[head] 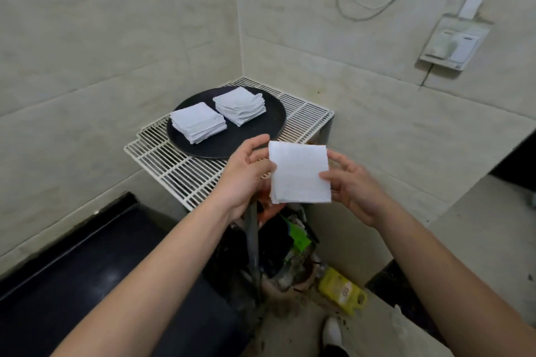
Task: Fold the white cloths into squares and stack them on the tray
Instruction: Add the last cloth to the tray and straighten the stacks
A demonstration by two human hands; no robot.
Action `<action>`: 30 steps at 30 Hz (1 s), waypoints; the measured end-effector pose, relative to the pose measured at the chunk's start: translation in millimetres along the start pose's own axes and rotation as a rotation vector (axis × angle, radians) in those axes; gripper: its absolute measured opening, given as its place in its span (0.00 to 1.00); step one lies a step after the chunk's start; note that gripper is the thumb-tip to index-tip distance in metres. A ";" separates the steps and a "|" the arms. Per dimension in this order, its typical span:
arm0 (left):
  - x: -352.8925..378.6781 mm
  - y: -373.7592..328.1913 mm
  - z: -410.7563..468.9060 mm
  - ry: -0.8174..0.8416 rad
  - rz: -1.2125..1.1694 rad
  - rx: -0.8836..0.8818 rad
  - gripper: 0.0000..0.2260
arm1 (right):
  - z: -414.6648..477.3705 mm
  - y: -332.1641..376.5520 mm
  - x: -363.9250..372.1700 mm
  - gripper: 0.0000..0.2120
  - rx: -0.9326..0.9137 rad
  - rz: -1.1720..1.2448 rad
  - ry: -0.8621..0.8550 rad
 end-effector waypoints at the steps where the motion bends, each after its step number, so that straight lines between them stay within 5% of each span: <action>1: 1.1 -1.2 17.2 -0.026 0.011 0.008 0.23 | 22.2 7.8 -3.3 0.22 0.005 -0.003 0.027; 17: -76.0 -28.0 164.4 -0.841 -0.179 -0.017 0.18 | 274.7 127.0 78.4 0.20 0.156 -0.263 0.624; 21: -117.6 -40.8 176.7 -0.936 -0.106 0.019 0.13 | 299.3 138.9 130.1 0.14 0.166 -0.336 0.654; 30: -175.4 -30.8 194.5 -0.957 0.033 -0.083 0.23 | 319.8 132.1 193.3 0.17 0.125 -0.626 0.484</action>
Point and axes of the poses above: each hand's wrist, its own z-axis towards the middle knuckle, its own x-axis out of the palm, y = z × x, the point moved 2 cm from there along z, towards the middle knuckle, and after that the axes turned 7 degrees about x, right-handed, at the moved point
